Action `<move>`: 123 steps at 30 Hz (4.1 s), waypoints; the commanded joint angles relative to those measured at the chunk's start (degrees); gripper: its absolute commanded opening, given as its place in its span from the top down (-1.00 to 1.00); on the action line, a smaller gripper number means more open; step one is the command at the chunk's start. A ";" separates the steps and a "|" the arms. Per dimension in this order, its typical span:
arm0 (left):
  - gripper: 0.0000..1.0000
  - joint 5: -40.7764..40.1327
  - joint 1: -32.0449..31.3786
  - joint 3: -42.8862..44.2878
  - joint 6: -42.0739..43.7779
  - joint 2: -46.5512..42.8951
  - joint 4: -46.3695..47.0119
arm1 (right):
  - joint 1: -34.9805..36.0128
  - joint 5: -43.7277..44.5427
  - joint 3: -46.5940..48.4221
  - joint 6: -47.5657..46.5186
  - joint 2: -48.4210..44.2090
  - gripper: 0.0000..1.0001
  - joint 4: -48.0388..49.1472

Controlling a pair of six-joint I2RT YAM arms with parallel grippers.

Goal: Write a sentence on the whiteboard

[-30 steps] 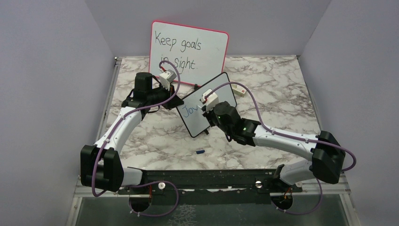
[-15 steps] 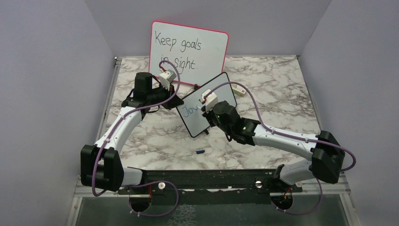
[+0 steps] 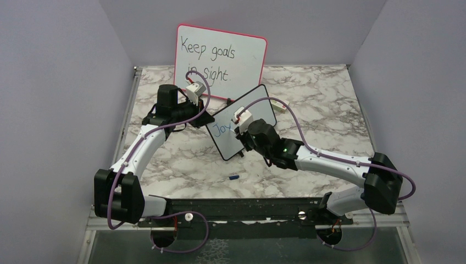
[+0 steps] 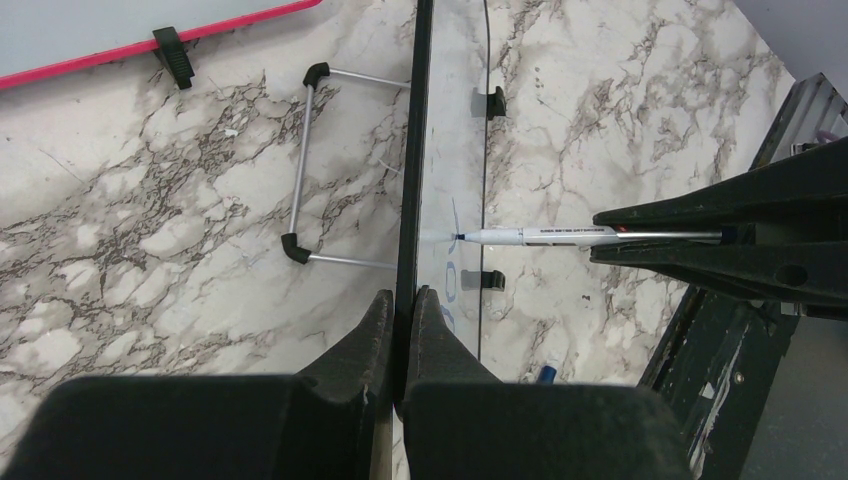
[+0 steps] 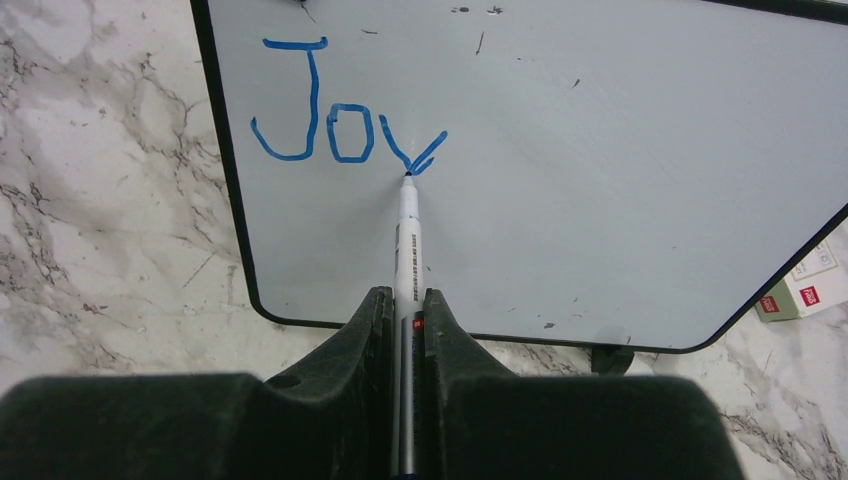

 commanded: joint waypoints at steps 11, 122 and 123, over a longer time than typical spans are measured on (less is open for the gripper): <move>1.00 -5.64 -0.51 -0.89 2.87 2.13 -4.11 | -0.17 -4.15 0.71 1.05 -0.13 0.99 -2.69; 1.00 -5.92 -0.51 -0.81 3.45 2.31 -4.64 | -8.43 -5.50 -0.50 -3.36 -1.12 0.99 12.44; 1.00 -5.94 -0.54 -0.81 3.41 2.30 -4.64 | -8.43 -5.86 -0.44 -3.36 -1.06 0.99 12.16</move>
